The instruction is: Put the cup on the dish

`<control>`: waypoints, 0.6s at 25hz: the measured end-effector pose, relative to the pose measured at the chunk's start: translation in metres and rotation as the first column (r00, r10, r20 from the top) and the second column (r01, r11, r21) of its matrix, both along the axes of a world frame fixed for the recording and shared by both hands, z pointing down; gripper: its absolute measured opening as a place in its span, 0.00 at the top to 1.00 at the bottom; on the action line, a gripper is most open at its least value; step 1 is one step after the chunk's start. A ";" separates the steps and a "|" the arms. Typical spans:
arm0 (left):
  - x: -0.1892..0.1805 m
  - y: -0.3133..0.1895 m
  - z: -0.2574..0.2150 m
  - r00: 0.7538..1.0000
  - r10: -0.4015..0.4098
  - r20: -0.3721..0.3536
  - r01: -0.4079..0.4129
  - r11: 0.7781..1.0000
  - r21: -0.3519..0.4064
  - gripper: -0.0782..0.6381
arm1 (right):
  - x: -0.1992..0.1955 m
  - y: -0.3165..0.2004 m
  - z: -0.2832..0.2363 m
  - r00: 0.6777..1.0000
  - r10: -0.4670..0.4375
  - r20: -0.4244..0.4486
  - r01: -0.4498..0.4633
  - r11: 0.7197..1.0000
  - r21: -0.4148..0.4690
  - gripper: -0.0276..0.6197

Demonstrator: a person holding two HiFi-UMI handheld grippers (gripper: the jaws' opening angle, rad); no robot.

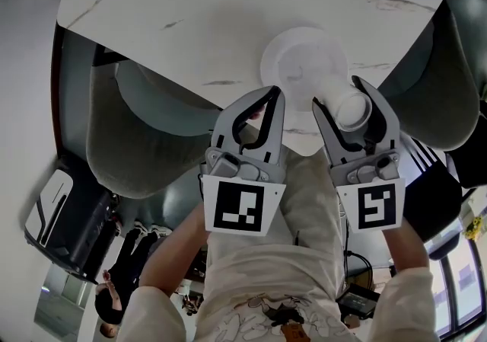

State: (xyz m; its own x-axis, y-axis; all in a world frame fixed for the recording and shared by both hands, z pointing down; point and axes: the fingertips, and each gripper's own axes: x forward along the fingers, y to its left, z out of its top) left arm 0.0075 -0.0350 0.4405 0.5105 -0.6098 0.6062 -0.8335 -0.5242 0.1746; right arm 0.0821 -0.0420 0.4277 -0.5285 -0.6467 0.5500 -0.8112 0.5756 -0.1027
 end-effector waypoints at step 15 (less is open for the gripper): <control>0.000 -0.005 0.032 1.000 -0.015 -0.013 0.015 0.999 -0.036 0.89 | -0.020 -0.006 0.031 0.999 -0.033 -0.042 0.032 0.999 -0.037 0.55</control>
State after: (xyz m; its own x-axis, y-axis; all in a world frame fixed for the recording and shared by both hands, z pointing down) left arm 0.0077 -0.0402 0.4722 0.5097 -0.5952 0.6212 -0.8386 -0.5049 0.2042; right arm 0.0624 -0.0477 0.4592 -0.5243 -0.6084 0.5957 -0.7962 0.5984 -0.0896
